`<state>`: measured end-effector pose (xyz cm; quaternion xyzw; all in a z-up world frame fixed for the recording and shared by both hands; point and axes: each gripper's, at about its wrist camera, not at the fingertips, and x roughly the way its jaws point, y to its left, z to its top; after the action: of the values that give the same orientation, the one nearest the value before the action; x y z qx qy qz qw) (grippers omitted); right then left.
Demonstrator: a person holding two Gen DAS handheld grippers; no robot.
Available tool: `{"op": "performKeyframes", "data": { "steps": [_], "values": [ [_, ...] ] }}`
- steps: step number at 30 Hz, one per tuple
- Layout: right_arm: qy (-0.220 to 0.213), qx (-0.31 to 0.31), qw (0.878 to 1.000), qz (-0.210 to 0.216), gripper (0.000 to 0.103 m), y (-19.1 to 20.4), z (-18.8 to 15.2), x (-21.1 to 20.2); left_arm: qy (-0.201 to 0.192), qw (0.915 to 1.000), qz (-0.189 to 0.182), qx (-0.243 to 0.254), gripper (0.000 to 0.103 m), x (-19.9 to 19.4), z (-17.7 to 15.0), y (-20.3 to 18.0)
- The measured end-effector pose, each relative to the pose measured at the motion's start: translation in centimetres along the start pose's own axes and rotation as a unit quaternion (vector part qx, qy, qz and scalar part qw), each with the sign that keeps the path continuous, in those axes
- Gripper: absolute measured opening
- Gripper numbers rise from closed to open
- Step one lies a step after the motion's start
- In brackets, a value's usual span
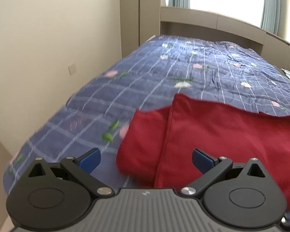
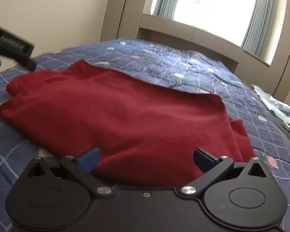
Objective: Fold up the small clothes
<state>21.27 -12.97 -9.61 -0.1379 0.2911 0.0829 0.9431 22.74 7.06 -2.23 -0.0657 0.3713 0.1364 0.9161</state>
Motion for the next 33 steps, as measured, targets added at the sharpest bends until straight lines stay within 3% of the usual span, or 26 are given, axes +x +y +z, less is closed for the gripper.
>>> {"op": "performKeyframes", "data": {
  "steps": [10, 20, 26, 33],
  "values": [
    [-0.041, 0.02, 0.999, 0.014, 0.102, 0.7, 2.1, -0.5, 0.028, 0.9989, -0.006, -0.036, 0.103, -1.1, -1.0, 2.0],
    [-0.037, 0.015, 0.999, 0.012, 0.102, 1.9, 2.7, 2.1, 0.045, 0.9985, 0.001, -0.032, 0.103, 0.9, -1.3, 2.0],
    [-0.007, 0.013, 1.0, 0.012, 0.102, 2.2, 2.0, 3.9, 0.052, 0.9981, -0.003, -0.031, 0.103, 1.5, -1.4, 1.7],
    [-0.003, 0.004, 1.0, 0.013, 0.102, 2.4, 1.7, 4.4, 0.069, 0.9963, -0.022, -0.045, 0.103, 2.2, -2.0, 1.5]
  ]
}}
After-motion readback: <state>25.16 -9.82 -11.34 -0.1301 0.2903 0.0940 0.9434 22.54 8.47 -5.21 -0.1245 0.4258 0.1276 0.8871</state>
